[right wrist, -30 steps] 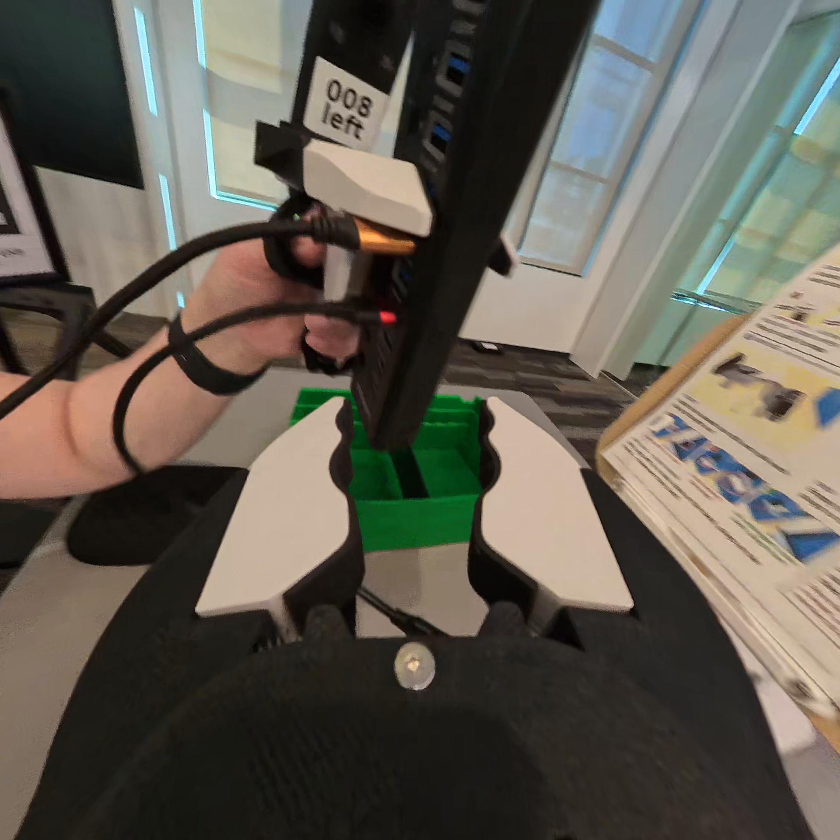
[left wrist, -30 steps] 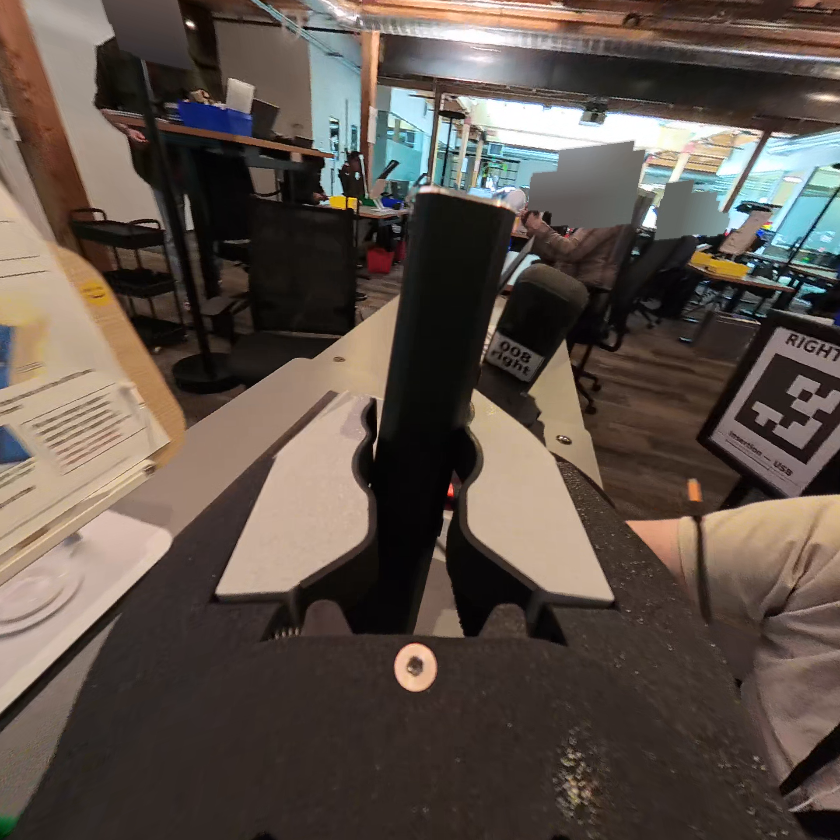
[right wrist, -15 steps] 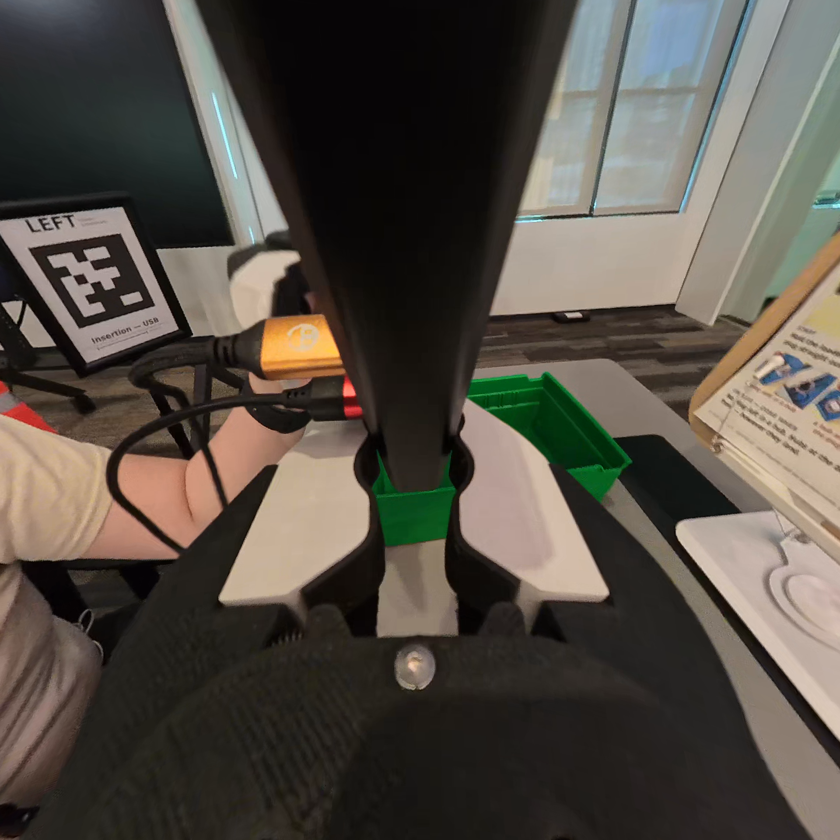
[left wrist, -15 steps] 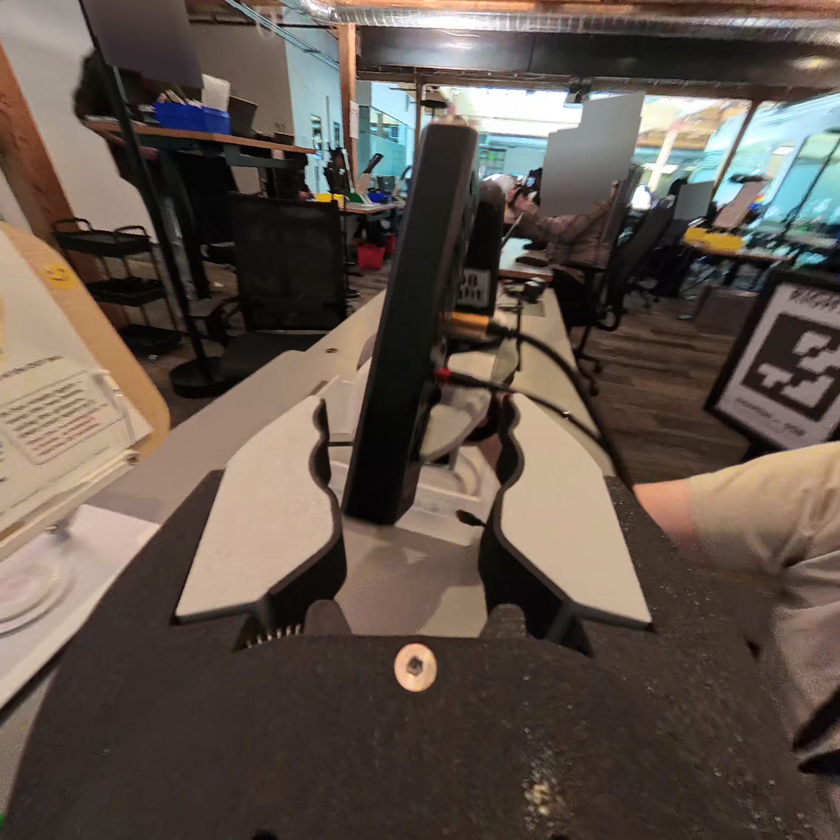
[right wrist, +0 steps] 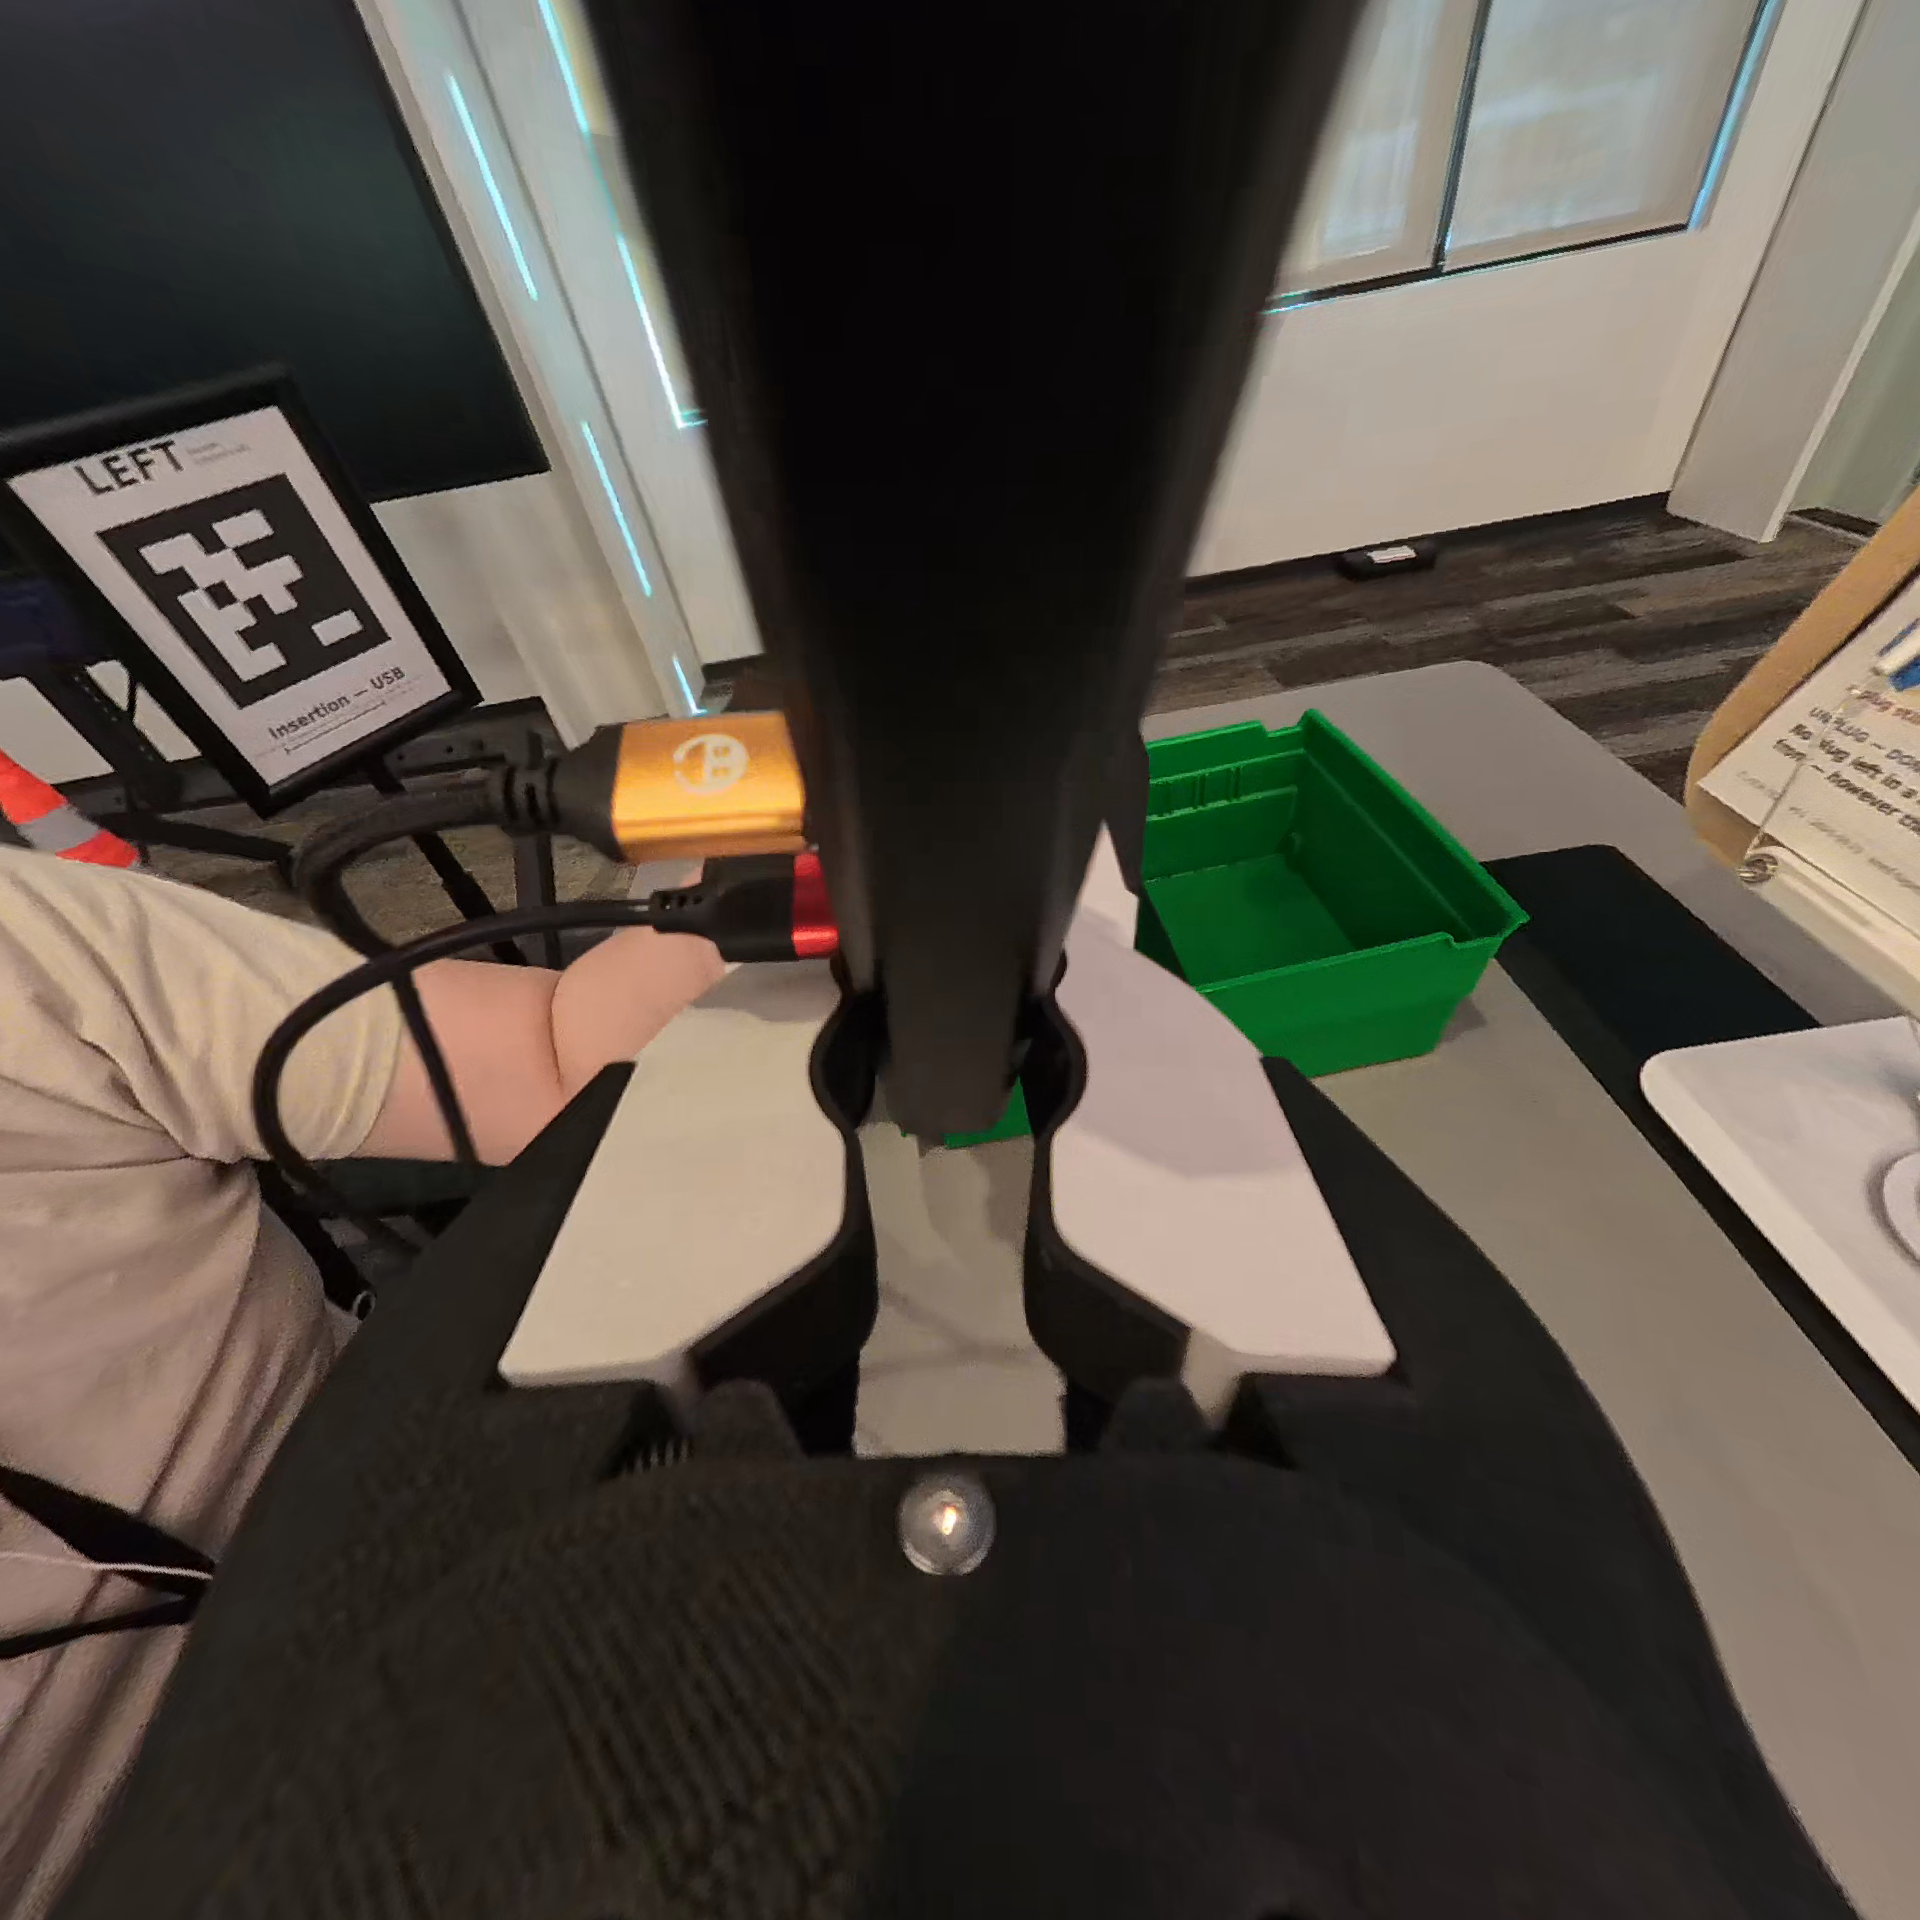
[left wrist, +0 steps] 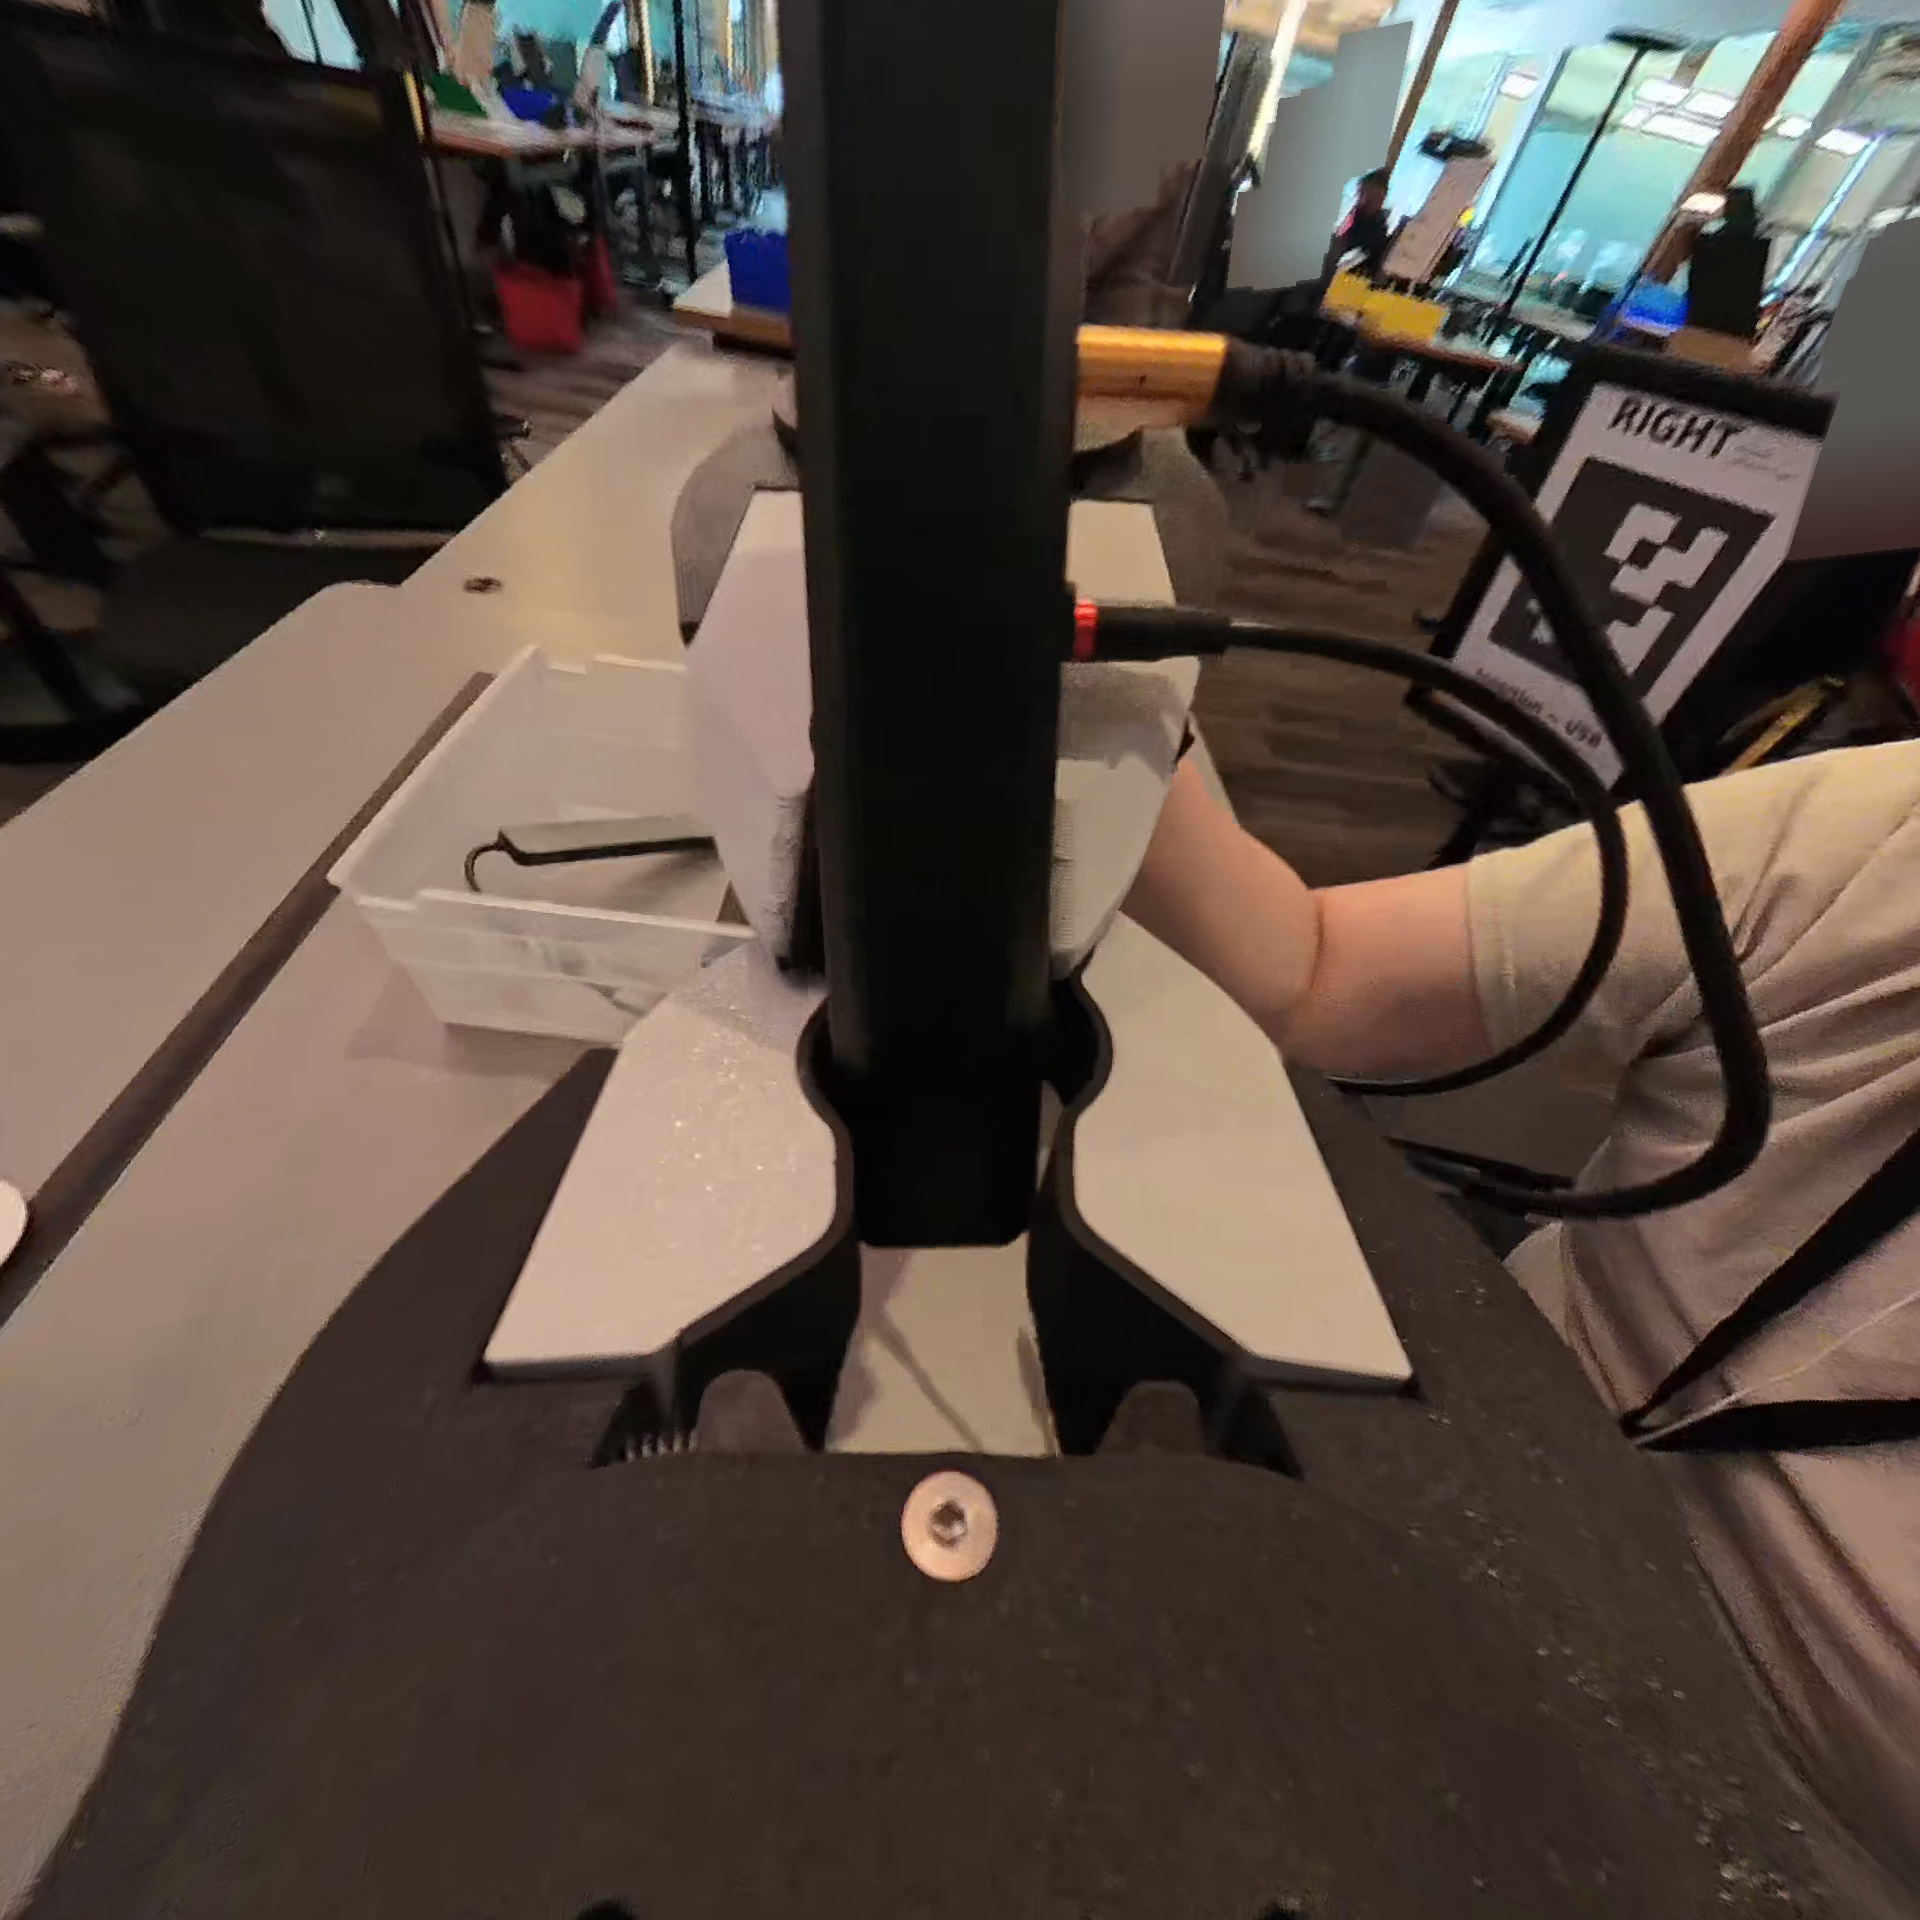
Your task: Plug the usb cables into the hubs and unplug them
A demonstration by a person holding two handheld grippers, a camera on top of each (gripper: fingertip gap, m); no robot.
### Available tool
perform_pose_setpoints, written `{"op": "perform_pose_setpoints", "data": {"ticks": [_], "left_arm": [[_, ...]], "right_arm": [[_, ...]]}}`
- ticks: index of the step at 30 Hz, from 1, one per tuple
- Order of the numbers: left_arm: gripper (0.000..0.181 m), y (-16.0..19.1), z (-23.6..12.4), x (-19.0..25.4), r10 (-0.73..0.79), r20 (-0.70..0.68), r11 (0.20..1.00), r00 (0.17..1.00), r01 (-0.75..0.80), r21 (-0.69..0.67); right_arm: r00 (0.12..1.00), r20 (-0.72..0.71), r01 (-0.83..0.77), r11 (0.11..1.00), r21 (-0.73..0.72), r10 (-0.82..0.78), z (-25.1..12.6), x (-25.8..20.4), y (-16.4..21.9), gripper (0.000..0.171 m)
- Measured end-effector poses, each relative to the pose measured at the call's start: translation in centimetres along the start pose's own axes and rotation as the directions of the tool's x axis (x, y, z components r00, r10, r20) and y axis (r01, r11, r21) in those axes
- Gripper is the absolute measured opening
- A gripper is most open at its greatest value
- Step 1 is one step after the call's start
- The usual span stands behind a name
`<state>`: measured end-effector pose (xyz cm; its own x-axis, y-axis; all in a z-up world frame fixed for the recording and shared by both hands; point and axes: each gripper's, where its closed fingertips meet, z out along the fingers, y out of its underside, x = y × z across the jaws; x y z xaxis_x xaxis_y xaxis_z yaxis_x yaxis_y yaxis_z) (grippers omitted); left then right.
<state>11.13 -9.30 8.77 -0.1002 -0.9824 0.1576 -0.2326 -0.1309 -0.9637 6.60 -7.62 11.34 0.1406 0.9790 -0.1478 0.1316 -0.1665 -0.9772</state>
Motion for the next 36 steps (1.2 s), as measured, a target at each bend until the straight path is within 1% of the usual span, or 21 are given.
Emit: {"op": "perform_pose_setpoints", "data": {"ticks": [1,2,4,6,7,9,11,13,14,16,19,21,22,24,27,31,33,35,36], "left_arm": [[0.031,-0.3,0.0,-0.1,0.001,-0.014,1.000,1.000,-0.001,0.031],[0.031,-0.5,0.0,-0.3,-0.021,-0.023,0.998,1.000,0.023,0.054],[0.031,-0.5,0.2,-0.5,-0.052,-0.054,0.995,0.997,0.056,0.077],[0.031,-0.5,0.6,-1.0,-0.076,-0.047,0.993,0.996,0.080,0.087],[0.031,-0.3,0.8,-1.2,-0.088,-0.046,0.992,0.995,0.091,0.084],[0.031,-0.1,0.9,-1.3,-0.095,-0.059,0.992,0.994,0.100,0.080],[0.031,-0.2,0.8,-1.3,-0.097,-0.066,0.991,0.993,0.102,0.086],[0.031,-0.1,0.9,-1.2,-0.078,-0.060,0.994,0.995,0.082,0.071],[0.031,0.0,1.0,-1.0,-0.069,-0.058,0.995,0.996,0.073,0.064],[0.031,-0.2,1.3,-0.5,-0.079,-0.079,0.994,0.994,0.085,0.067],[0.030,-0.7,1.0,0.3,-0.099,-0.163,0.988,0.982,0.117,0.104],[0.030,-0.9,1.0,0.6,-0.078,-0.171,0.989,0.982,0.097,0.109],[0.030,-0.9,1.0,0.3,-0.077,-0.138,0.990,0.987,0.092,0.104],[0.031,-0.9,1.1,-0.4,-0.086,-0.071,0.990,0.994,0.094,0.106],[0.031,0.0,1.5,-0.8,-0.084,-0.058,0.994,0.995,0.087,0.061],[0.031,-0.6,1.8,-0.6,-0.103,-0.080,0.989,0.991,0.111,0.102],[0.031,0.4,2.3,-0.7,-0.088,-0.077,0.994,0.993,0.092,0.050],[0.030,1.4,3.0,-1.3,-0.057,-0.033,0.998,0.998,0.058,0.002],[0.030,1.4,3.2,-1.6,-0.044,-0.007,0.999,0.999,0.044,0.003]], "right_arm": [[1.000,-0.018,-0.008,1.000,0.003,0.009,-0.3,0.2,-0.1,0.033],[0.999,-0.048,-0.015,1.000,0.002,0.015,-0.7,0.5,-0.2,0.034],[0.991,-0.130,0.023,0.999,-0.026,-0.026,-1.6,1.4,0.0,0.042],[0.977,-0.196,0.077,0.995,-0.056,-0.086,-2.6,2.0,0.1,0.042],[0.972,-0.211,0.094,0.993,-0.067,-0.107,-3.0,2.1,0.2,0.038],[0.967,-0.222,0.108,0.989,-0.096,-0.127,-3.7,2.2,0.5,0.038],[0.973,-0.196,0.107,0.989,-0.097,-0.125,-4.5,1.9,0.7,0.039],[0.990,-0.122,0.072,0.996,-0.045,-0.077,-5.3,1.0,0.3,0.047],[0.995,-0.084,0.050,0.999,-0.018,-0.052,-5.6,0.7,0.1,0.048],[0.999,-0.022,0.029,0.999,0.025,-0.028,-5.7,0.1,-0.4,0.047],[0.998,0.064,0.010,0.993,0.118,-0.018,-5.5,-0.7,-1.6,0.041],[0.989,0.140,-0.074,0.983,0.167,0.051,-5.6,-0.9,-2.2,0.036],[0.981,0.167,-0.128,0.976,0.179,0.098,-5.6,-0.7,-2.3,0.034],[0.983,0.128,-0.159,0.964,0.212,0.134,-5.5,0.5,-2.6,0.029],[0.989,0.072,-0.139,0.969,0.206,0.127,-4.9,1.2,-2.4,0.027],[0.993,0.061,-0.111,0.983,0.145,0.103,-3.8,1.0,-1.5,0.027],[0.995,0.044,-0.099,0.988,0.122,0.094,-3.3,1.1,-1.2,0.027],[0.996,0.027,-0.091,0.990,0.104,0.089,-2.9,1.3,-0.8,0.027],[0.996,0.021,-0.085,0.991,0.103,0.083,-2.9,1.5,-0.7,0.027]]}}
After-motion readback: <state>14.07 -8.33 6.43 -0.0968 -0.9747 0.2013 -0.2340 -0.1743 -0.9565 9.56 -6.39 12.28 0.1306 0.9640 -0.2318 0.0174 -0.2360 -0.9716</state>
